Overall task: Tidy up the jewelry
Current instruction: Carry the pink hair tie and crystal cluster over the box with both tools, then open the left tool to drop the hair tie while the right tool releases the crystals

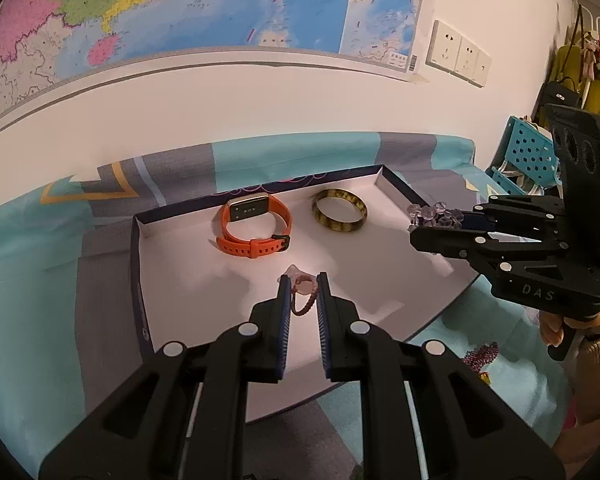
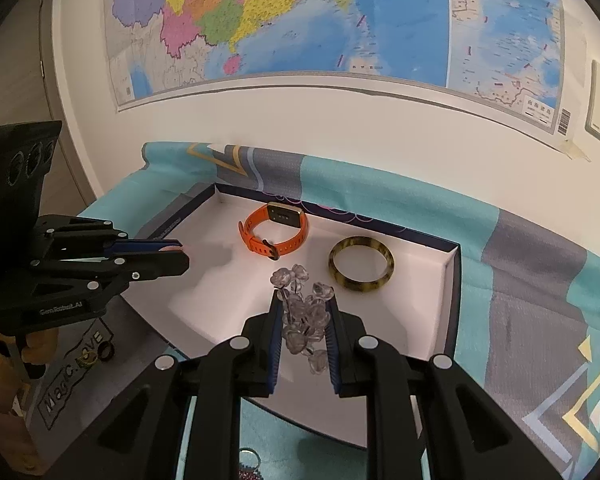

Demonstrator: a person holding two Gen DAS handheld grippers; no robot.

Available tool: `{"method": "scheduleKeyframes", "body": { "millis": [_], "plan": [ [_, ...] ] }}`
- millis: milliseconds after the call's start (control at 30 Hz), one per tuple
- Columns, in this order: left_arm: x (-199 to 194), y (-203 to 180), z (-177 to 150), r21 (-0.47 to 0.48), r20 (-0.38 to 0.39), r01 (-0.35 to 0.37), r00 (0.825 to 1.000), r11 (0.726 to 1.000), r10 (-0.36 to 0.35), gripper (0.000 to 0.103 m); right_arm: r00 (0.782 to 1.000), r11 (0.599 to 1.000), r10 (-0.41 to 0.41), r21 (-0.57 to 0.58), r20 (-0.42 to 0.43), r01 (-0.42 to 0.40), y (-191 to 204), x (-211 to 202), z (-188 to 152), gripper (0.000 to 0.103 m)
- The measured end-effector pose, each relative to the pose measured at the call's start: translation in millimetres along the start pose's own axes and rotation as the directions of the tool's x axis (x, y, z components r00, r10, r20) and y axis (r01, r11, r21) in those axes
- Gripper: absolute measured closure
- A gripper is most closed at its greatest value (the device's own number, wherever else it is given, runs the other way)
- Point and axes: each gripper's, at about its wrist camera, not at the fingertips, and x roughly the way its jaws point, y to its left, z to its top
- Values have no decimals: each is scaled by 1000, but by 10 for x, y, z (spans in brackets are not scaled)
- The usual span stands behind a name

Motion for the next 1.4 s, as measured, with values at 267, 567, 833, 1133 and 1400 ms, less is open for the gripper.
{"method": "scheduleKeyframes", "body": {
  "millis": [267, 567, 833, 1133, 1400],
  "plan": [
    [97, 49, 27, -4, -15, -13, 1000, 1000, 13, 90, 1000, 1000, -2, -9, -12, 2, -15, 90, 30, 85],
    [263, 138, 64, -20, -44, -40, 998, 999, 39, 90, 998, 1000, -16, -1, -66, 16, -114, 332, 46, 85],
    [401, 177, 93, -30, -70, -61, 996, 998, 59, 90, 995, 1000, -21, -7, -102, 20, -152, 499, 48, 85],
    [486, 162, 131, -15, -82, -91, 993, 996, 90, 90, 993, 1000, -18, 1, -114, 18, -172, 551, 66, 85],
    [561, 150, 135, -8, -102, -113, 989, 994, 111, 90, 991, 1000, -22, 11, -130, 24, -208, 626, 79, 85]
  ]
}}
